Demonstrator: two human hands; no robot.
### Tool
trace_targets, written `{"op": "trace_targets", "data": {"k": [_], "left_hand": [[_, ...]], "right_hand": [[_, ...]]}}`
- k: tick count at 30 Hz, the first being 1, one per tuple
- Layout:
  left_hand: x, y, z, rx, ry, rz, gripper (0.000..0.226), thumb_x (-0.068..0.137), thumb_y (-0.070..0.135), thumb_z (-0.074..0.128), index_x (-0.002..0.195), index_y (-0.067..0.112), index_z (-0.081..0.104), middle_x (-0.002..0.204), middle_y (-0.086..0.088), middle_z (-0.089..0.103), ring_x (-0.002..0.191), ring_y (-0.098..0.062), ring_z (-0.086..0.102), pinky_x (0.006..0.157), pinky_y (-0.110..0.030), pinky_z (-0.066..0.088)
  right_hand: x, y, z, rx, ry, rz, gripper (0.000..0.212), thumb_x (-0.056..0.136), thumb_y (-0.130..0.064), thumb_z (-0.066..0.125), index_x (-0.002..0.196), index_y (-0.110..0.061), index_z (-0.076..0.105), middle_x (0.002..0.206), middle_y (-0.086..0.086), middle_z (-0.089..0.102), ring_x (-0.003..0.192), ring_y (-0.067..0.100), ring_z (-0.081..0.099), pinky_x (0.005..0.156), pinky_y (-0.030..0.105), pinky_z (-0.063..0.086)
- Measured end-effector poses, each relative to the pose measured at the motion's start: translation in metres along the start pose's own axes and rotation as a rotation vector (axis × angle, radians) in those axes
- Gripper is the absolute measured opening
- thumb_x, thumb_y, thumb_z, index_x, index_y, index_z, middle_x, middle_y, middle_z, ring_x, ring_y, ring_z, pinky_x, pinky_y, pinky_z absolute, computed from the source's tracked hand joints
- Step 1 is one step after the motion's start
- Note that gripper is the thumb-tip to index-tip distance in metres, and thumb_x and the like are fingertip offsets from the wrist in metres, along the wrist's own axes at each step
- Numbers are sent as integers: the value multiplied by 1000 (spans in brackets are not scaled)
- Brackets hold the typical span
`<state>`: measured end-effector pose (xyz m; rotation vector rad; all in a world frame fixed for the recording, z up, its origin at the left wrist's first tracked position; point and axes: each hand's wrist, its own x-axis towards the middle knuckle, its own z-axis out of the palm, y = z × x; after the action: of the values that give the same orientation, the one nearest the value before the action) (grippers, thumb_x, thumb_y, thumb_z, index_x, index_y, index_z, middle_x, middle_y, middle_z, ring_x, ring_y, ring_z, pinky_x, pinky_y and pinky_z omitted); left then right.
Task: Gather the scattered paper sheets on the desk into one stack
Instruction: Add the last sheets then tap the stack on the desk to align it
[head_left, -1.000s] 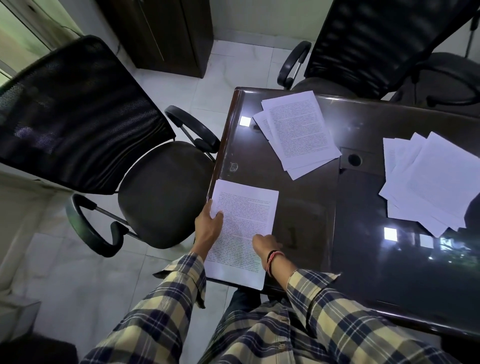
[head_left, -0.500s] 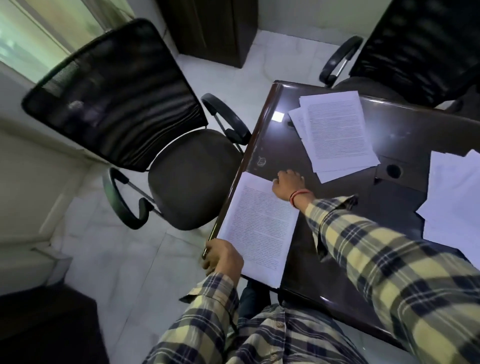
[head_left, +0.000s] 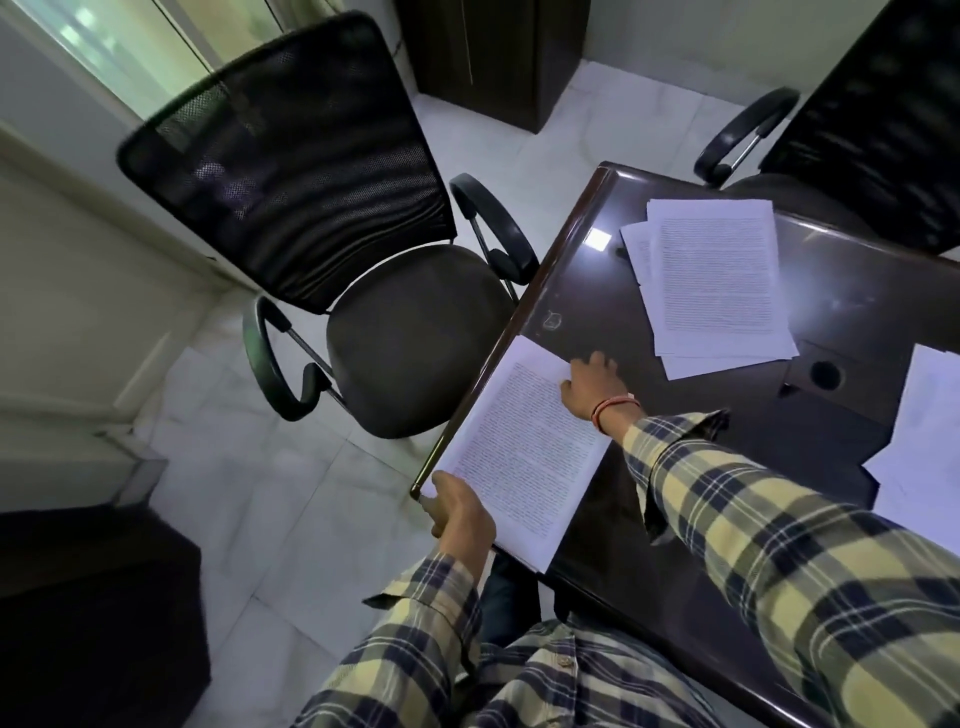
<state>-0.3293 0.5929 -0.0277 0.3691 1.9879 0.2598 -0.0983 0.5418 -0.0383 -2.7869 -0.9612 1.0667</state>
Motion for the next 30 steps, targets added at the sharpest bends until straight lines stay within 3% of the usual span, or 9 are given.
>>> {"op": "trace_targets", "data": {"k": [4,7,9,12,14,18,22,27,30], "left_hand": [[-9,-1,3,419,132,470,70,98,46,59,158,30,25,164,-15,16,149,-41,23,120,-57,27],[2,2,7,859,97,861,73,93,40,67,156,24,33,157,-16,32,144,-41,32,120,-58,24],[6,10,12,1035,45,854,54,94,30,63,145,20,50,147,-16,47,136,-41,42,117,-59,28],[4,18,23,1040,114,740,41,90,20,59,130,13,58,138,-18,53,130,-43,45,112,-58,34],[-8,17,40,1011,123,875,46,88,13,62,134,5,57,140,-24,50,132,-45,43,112,-57,33],[-47,11,93,951,-196,1167,49,95,12,64,141,0,53,143,-22,49,133,-40,46,111,-47,38],[-93,11,177,903,-475,1191,44,98,18,64,138,4,55,134,-13,57,125,-32,55,98,-35,43],[-133,17,272,819,-719,730,74,95,29,68,158,7,34,153,-9,47,137,-29,50,104,-31,42],[-134,19,310,728,-767,596,69,91,27,71,151,7,42,144,-8,57,122,-27,61,94,-36,53]], "right_hand": [[-9,14,1,-13,83,24,53,101,-39,49,145,-10,42,146,22,38,133,42,38,105,53,42],[-14,29,4,57,3,23,58,100,-43,48,149,-14,38,150,19,34,137,43,33,110,55,38],[-17,45,5,127,-8,-21,59,101,-44,49,152,-17,36,150,16,36,137,42,33,114,54,34],[-22,72,-4,313,152,-31,55,102,-36,51,151,-13,41,146,17,42,136,39,37,115,48,34],[-23,98,-14,418,238,46,49,102,-31,54,144,-7,49,141,20,49,133,40,42,113,47,35],[-17,157,-34,521,282,232,47,99,-24,56,140,0,52,138,24,52,131,42,46,112,47,38],[-2,212,-58,591,347,352,47,98,-23,59,137,2,51,138,23,49,129,40,48,107,48,45],[43,259,-91,655,417,477,58,97,-27,63,142,5,43,144,25,45,134,41,45,111,50,41],[68,276,-104,697,337,542,68,96,-35,65,144,5,40,149,25,42,137,41,43,113,50,39]]}}
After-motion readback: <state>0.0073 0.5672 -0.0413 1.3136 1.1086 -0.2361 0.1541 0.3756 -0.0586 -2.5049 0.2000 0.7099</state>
